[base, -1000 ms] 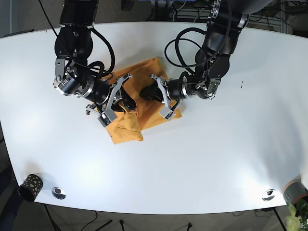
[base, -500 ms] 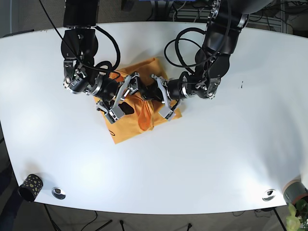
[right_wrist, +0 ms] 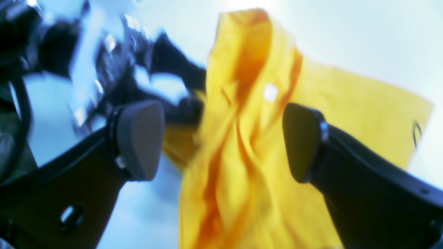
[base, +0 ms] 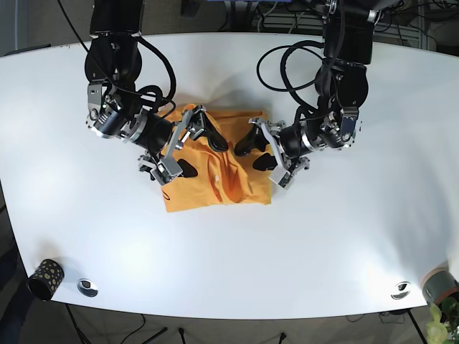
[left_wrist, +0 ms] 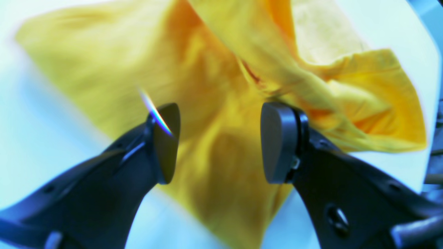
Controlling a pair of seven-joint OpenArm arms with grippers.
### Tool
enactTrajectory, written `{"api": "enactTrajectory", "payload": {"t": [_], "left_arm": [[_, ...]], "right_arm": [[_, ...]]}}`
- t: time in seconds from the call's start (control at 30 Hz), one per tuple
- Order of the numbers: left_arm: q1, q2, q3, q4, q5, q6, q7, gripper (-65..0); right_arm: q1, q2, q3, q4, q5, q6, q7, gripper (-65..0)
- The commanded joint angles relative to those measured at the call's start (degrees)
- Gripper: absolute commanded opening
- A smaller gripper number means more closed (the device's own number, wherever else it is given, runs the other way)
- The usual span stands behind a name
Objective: Fold the T-shirt properly
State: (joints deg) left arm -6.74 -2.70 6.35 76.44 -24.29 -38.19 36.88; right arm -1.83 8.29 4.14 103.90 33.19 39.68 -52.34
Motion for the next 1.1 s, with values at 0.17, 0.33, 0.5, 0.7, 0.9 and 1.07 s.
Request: {"api": "enactTrajectory", "payload": {"t": [0.17,0.33,0.5,0.7,0.9,1.07], "left_arm": [[3.27,-3.76,-3.93,7.38,-1.16,-0.44,-0.88,-30.4],[5.47,-6.75,-9.21,9.23,-1.16,-0.44,-0.88,-30.4],[6.35,-10.8,-11.58,9.58,-1.16,-0.53,-0.88,-30.4],[7.75,-13.96,-12.55,9.58,-1.16,-0.53,-0.88,-30.4],[9.69,-14.05,-12.37,14.24,-1.07,-1.81,-0.88,-30.4],[9.95,-11.15,-8.42,17.58,-0.54,-1.81,-0.88,-30.4]], "right_arm": [[-0.15,0.28,0.21,1.47,0.52,0.32,1.04,-15.4],[-1.03,0.63,0.03,1.38,0.44,0.32,0.95,-15.4],[-2.79,1.42,-0.32,1.29,0.44,0.32,0.95,-15.4],[-3.76,1.77,-3.22,-0.56,0.35,0.32,0.95,-15.4],[1.25,1.86,-3.13,-5.57,0.26,0.32,1.22,-15.5],[7.23,1.86,1.18,-10.58,0.26,0.32,1.22,-15.5]]}}
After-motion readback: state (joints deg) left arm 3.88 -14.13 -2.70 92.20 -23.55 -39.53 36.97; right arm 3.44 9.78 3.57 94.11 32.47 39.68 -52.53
